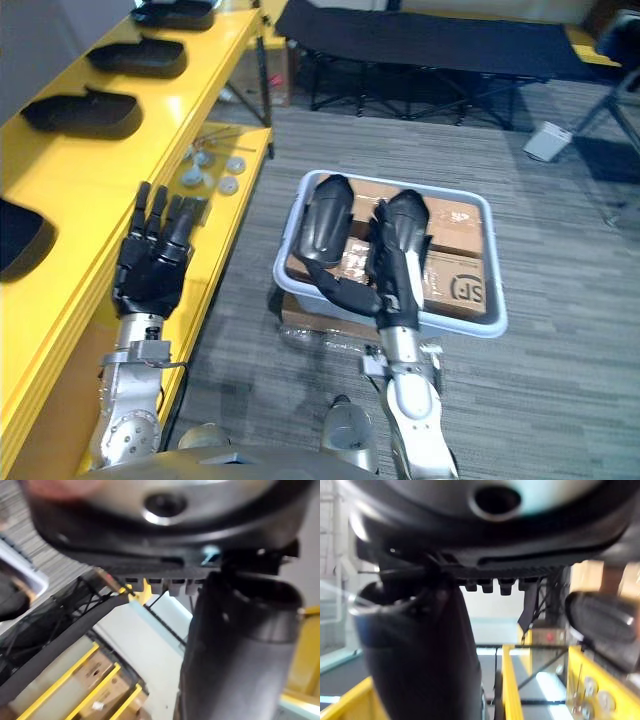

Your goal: Walk over and take three plastic housings, then place them on the shelf

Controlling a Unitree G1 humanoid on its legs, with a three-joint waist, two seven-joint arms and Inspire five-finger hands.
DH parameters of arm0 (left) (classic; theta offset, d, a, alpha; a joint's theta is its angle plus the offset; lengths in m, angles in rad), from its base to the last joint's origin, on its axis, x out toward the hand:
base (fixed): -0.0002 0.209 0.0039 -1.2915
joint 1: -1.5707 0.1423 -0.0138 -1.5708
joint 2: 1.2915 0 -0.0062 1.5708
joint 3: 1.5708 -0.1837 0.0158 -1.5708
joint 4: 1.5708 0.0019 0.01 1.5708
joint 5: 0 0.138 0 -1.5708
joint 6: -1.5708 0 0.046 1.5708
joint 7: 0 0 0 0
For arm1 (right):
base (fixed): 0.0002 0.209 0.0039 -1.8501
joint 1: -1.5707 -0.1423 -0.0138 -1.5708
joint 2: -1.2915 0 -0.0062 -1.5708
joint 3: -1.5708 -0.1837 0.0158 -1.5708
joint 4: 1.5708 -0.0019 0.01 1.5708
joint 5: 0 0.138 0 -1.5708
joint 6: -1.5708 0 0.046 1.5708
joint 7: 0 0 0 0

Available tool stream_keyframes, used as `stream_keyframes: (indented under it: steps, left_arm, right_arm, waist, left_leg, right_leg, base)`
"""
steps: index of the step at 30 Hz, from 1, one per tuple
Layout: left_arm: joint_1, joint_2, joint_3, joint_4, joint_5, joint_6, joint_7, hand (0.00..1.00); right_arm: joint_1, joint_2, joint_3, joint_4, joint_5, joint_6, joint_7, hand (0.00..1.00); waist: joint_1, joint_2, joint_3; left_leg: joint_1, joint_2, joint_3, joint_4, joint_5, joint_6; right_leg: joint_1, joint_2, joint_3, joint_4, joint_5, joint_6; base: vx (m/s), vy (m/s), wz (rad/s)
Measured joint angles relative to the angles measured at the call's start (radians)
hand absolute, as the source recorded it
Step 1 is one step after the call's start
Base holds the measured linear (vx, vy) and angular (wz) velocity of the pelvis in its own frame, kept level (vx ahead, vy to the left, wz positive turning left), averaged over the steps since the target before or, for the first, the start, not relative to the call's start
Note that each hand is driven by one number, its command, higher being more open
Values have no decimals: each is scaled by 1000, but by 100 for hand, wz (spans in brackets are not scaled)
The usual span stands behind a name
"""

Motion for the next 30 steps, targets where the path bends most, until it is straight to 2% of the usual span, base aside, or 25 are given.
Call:
stream_keyframes:
  steps: [1,2,3,5,6,8,10,11,12,14,19,21,23,27,30]
  left_arm:
    - [4,1,-2,2,-6,0,-14,100]
    - [8,1,-3,2,-7,-1,-30,100]
    - [11,0,-5,2,-7,-4,-37,100]
    - [28,0,-8,3,-7,-10,-44,100]
    - [31,1,-15,5,-7,-10,-43,100]
    - [26,1,-36,13,-6,-10,-48,100]
    - [-1,4,-40,33,10,1,-62,100]
    - [-12,10,-39,35,10,2,-62,100]
    - [-20,23,-35,35,9,2,-62,100]
    - [-45,49,-28,34,9,8,-62,100]
    - [-100,88,14,35,10,17,-52,100]
    - [-122,97,23,35,42,21,-43,100]
    - [-134,102,32,36,65,40,-41,100]
    - [-153,117,36,80,109,78,-42,100]
    - [-160,127,46,119,124,97,-43,100]
  right_arm:
    - [24,0,-33,0,2,0,0,100]
    - [38,0,-50,0,38,-1,3,100]
    - [44,-1,-54,0,63,-2,8,100]
    - [72,0,-49,-3,120,-2,37,100]
    - [81,-1,-49,-2,140,-2,47,100]
    - [100,1,-58,0,151,13,45,100]
    - [96,10,-61,23,146,23,10,100]
    - [77,17,-69,49,147,33,-9,100]
    - [52,27,-86,94,149,42,-31,100]
    - [-3,64,-146,150,155,47,-86,100]
    - [-115,86,-251,214,131,57,-240,100]
    - [-173,78,-307,221,126,66,-288,100]
    - [-265,30,-356,263,129,89,-324,100]
    - [-395,-81,-392,351,138,139,-363,100]
    - [-477,-141,-398,428,187,151,-368,100]
  waist:
    - [-1,4,-2]
    - [-1,12,-2]
    - [-1,18,1]
    - [-3,25,-3]
    - [-6,33,-4]
    - [-11,45,-9]
    - [-12,34,0]
    - [-7,26,8]
    - [-4,20,12]
    - [6,12,34]
    - [37,-30,112]
    - [52,-35,151]
    - [58,-37,175]
    - [96,-41,187]
    - [112,-44,190]
  left_leg:
    - [7,-25,-48,-16,-40,-5]
    - [12,-66,-83,-51,-44,3]
    - [17,-87,-96,-72,-33,18]
    - [34,-109,-110,-77,-31,22]
    - [31,-115,-109,-80,-31,22]
    - [33,-141,-108,-126,-25,12]
    - [30,-159,-111,-155,-26,10]
    - [27,-163,-110,-159,-31,1]
    - [14,-162,-111,-153,-46,-23]
    - [-8,-165,-119,-144,-78,-41]
    - [-119,-178,-146,-17,-128,-29]
    - [-165,-179,-164,30,-139,-29]
    - [-209,-177,-190,68,-144,-32]
    - [-258,-165,-219,99,-147,-37]
    - [-290,-159,-253,122,-151,-44]
  right_leg:
    - [-6,14,39,-12,0,-14]
    - [-17,29,81,-17,5,-22]
    - [-22,37,103,-18,9,-23]
    - [-40,54,155,-36,20,-16]
    - [-44,51,162,-61,35,-15]
    - [-51,27,160,-125,92,9]
    - [-53,9,157,-159,130,27]
    - [-53,6,158,-170,156,35]
    - [-56,6,156,-188,173,42]
    - [-57,0,152,-222,209,52]
    - [-60,-24,128,-300,271,53]
    - [-65,-27,115,-322,292,56]
    - [-72,-26,93,-337,311,56]
    - [-85,-14,67,-348,328,54]
    - [-86,-4,37,-355,331,52]
  base:
    - [-32,-17,-101]
    - [-32,4,-113]
    - [-31,18,-119]
    - [-26,24,-103]
    - [-14,48,-73]
    - [-46,157,-36]
    - [-56,151,2]
    - [-58,111,-2]
    - [-90,169,-1]
    - [-103,157,5]
    - [-135,121,8]
    - [-123,56,21]
    - [-102,14,25]
    - [-63,-22,17]
    - [-47,-33,22]
